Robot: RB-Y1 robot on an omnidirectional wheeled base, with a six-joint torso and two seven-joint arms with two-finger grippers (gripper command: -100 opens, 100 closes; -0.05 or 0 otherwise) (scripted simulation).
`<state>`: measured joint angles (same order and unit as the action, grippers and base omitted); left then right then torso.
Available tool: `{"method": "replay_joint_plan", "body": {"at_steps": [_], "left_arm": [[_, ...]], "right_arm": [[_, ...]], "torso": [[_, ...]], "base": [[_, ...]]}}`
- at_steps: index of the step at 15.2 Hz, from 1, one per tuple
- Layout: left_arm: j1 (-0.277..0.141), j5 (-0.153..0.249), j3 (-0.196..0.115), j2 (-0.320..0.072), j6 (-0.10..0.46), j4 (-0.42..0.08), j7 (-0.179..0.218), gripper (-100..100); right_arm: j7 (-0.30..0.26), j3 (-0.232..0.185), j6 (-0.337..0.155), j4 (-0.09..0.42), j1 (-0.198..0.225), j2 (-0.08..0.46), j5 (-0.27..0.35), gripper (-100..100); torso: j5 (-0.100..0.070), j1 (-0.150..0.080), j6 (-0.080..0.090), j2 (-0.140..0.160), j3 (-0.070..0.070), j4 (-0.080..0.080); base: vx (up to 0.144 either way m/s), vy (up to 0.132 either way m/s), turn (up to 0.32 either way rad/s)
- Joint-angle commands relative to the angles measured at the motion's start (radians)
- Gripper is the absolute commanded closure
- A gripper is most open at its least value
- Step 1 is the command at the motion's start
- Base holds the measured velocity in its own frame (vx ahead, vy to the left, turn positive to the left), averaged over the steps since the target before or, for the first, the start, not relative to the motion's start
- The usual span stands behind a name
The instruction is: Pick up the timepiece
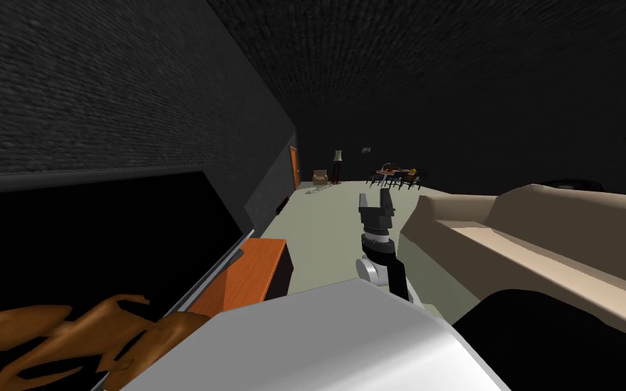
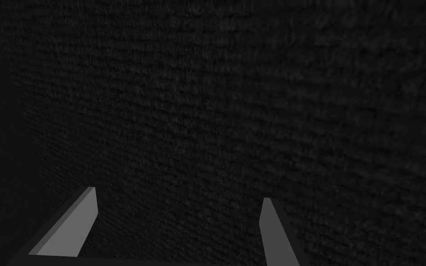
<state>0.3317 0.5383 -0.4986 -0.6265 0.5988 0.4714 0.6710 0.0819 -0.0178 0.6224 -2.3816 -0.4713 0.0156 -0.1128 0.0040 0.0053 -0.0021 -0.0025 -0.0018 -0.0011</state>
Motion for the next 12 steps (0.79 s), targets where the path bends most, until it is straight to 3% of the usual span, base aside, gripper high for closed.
{"method": "replay_joint_plan", "body": {"at_steps": [1,4,5,6,11,12], "left_arm": [[-0.006,-0.012,-0.001,0.016,-0.030,-0.021,0.009,-100],[-0.014,-0.030,-0.002,0.040,-0.074,-0.051,0.021,-100],[-0.026,-0.014,-0.002,0.026,-0.068,-0.073,0.000,-100],[-0.014,-0.030,-0.002,0.040,-0.074,-0.051,0.021,100],[0.000,0.000,0.000,0.000,0.000,0.000,0.000,100],[-0.003,-0.009,0.000,0.011,-0.020,-0.012,0.010,100]], "right_arm": [[0.000,0.000,0.000,0.000,0.000,0.000,0.000,0],[0.000,0.000,0.000,0.000,0.000,0.000,0.000,0],[0.000,0.000,0.000,0.000,0.000,0.000,0.000,0],[0.000,0.000,0.000,0.000,0.000,0.000,0.000,0],[0.000,0.000,0.000,0.000,0.000,0.000,0.000,0],[0.000,0.000,0.000,0.000,0.000,0.000,0.000,0]], "torso": [[0.000,0.000,0.000,0.000,0.000,0.000],[0.001,0.006,0.000,0.002,0.001,0.000],[0.001,0.006,0.001,0.003,0.002,0.001],[0.001,0.005,0.000,0.002,0.002,0.001],[-0.001,0.000,-0.001,-0.001,-0.001,0.000],[-0.001,-0.001,-0.001,-0.001,-0.001,0.000]], "base": [[-0.011,0.018,-0.031],[-0.033,0.053,-0.087],[-0.023,0.021,-0.074],[-0.005,0.005,-0.015],[0.020,-0.024,0.070],[0.017,-0.030,0.040]]}}
